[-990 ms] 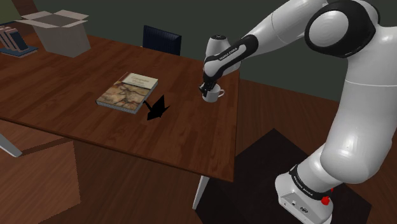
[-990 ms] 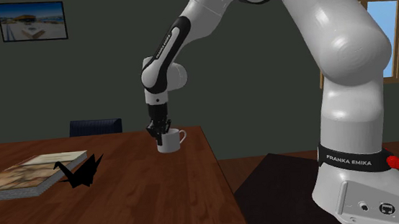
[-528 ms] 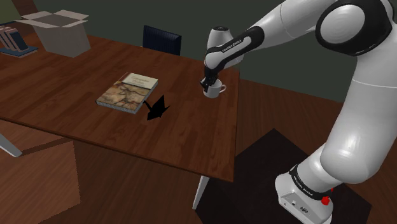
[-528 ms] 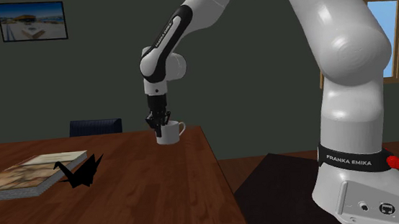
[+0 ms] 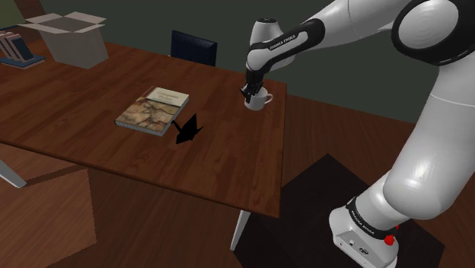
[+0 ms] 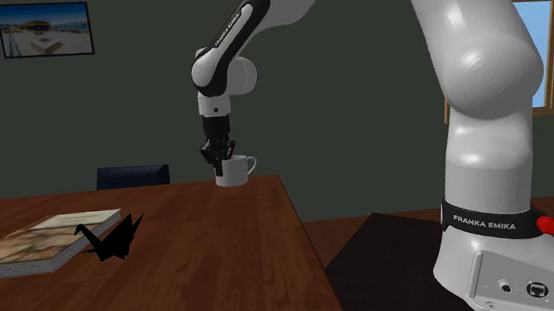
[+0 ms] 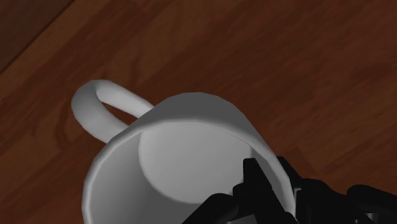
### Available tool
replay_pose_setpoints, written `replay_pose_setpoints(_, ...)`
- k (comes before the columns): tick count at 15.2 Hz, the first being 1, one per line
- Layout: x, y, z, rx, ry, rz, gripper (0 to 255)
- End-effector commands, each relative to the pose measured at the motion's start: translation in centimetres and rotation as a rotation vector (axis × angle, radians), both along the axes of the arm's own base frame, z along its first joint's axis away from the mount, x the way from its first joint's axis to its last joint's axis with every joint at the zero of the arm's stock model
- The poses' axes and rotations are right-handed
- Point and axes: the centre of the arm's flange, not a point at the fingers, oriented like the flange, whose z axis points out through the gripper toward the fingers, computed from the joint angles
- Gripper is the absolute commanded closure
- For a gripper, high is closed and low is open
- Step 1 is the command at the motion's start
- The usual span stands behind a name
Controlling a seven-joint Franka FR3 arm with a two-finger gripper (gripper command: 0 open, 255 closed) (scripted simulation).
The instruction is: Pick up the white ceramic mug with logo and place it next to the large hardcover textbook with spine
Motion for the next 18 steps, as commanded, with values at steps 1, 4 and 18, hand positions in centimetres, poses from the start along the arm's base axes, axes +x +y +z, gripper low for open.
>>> replay_pose_setpoints(1, -0.1, 0.0, 1.0, 0.000, 0.000, 0.000, 255)
replay_pose_setpoints(4, -0.1, 0.0, 2.6, 0.000, 0.000, 0.000, 255)
replay_pose_setpoints(18, 6.6, 6.5, 6.2, 0.000, 0.000, 0.000, 255)
